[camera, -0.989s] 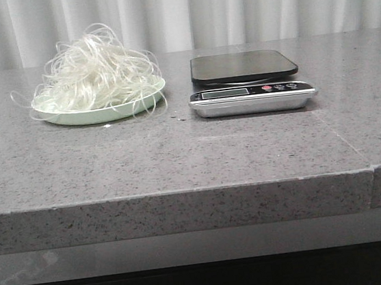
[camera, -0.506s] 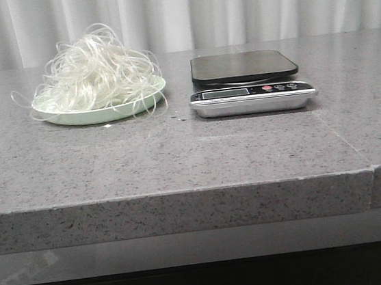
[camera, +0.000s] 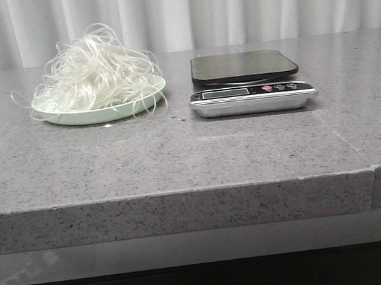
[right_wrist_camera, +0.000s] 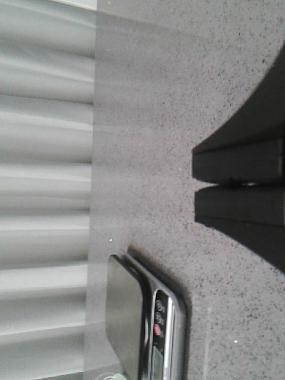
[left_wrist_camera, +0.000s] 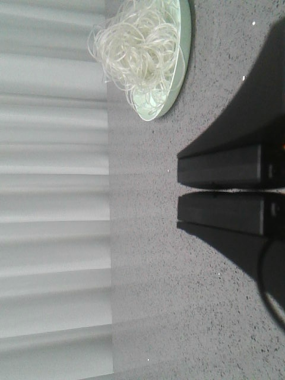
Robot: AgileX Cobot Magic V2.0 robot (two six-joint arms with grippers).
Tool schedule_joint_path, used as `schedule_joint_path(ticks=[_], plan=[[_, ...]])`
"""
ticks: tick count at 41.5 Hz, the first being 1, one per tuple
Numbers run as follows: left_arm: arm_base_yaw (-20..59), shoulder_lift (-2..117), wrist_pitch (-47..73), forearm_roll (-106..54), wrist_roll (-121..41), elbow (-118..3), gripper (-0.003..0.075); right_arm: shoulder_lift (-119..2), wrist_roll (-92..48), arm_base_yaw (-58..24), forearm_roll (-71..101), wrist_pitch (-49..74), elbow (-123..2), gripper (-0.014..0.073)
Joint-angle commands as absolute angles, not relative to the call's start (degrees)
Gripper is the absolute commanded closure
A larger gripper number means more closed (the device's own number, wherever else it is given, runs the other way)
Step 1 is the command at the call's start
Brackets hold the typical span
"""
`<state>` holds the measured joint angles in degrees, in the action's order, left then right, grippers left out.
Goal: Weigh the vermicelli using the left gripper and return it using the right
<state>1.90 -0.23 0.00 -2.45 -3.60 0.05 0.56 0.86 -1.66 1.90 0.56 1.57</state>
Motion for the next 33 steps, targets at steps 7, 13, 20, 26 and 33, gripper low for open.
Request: schedule_joint_path(ticks=[7, 13, 20, 26, 33], plan=[[1.87, -1.38, -4.33, -3.01, -3.35, 0.57, 0.0578, 1.51, 2.86, -1.32, 1.78, -6.13, 1.12, 0.0435], [1.87, -1.38, -4.33, -3.01, -3.35, 0.57, 0.0578, 1.51, 2.86, -1.32, 1.58, -6.92, 1.12, 0.0435], [1.87, -1.38, -4.33, -3.01, -3.35, 0.57, 0.0578, 1.51, 2.80, -1.32, -1.21, -7.19, 1.12, 0.0435], [1.87, -1.38, -4.33, -3.01, -3.35, 0.57, 0.0578, 1.51, 2.86, -1.32, -0.72, -8.08, 1.12, 0.0435], [1.87, -1.38, -4.33, -3.01, -3.35, 0.57, 0.0578, 1.51, 2.86, -1.32, -0.72, -7.73, 1.12, 0.0435]])
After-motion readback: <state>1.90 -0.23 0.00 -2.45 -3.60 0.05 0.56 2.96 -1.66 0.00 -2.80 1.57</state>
